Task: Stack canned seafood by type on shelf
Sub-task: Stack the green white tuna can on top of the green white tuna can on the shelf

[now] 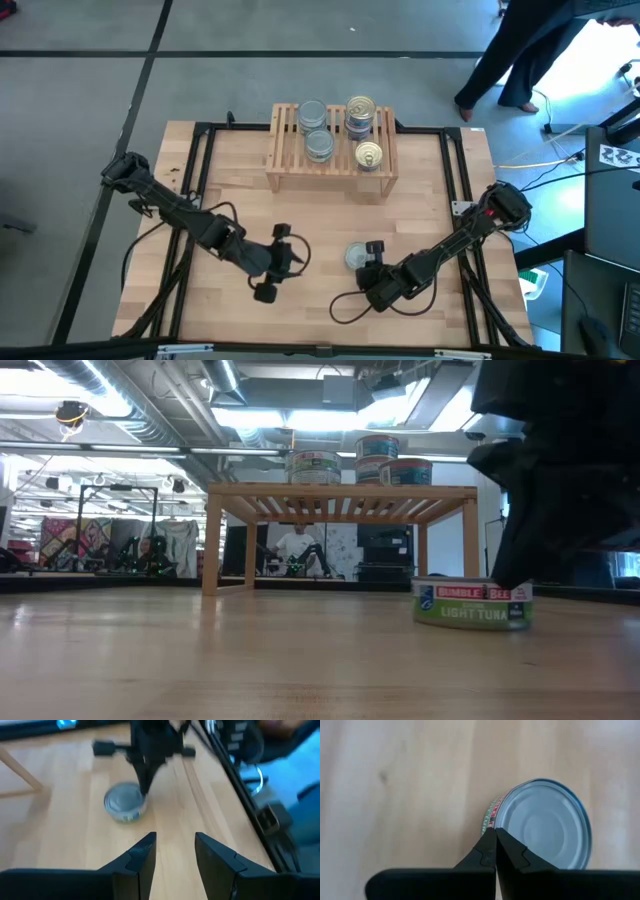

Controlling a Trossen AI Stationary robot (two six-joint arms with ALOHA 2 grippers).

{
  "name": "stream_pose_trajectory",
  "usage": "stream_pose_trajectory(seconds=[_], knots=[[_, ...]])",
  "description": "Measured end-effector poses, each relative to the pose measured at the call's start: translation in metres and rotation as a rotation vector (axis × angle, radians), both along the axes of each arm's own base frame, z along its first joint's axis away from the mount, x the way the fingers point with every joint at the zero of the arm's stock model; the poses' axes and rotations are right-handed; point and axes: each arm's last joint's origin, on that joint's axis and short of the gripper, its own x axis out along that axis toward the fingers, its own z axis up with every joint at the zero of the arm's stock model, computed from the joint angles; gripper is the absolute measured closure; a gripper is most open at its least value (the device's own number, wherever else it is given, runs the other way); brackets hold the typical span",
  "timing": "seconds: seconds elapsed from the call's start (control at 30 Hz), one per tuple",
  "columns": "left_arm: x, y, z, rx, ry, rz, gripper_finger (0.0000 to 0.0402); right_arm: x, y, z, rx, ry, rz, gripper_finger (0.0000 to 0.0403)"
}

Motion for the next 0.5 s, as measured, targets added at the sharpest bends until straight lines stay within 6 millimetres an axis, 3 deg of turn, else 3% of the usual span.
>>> stream_pose_trajectory(seconds=[0.27, 0.5], knots=[[-0.012, -0.022, -0.013, 0.017, 0.079, -0.054, 0.027, 0.005, 0.005, 0.002, 0.062, -0.052, 0.008, 0.0402], [0.009, -0.038, -0.047, 0.089, 0.093, -0.091, 0.027, 0.005, 0.005, 0.003, 0.063, -0.05, 0.009, 0.0402]])
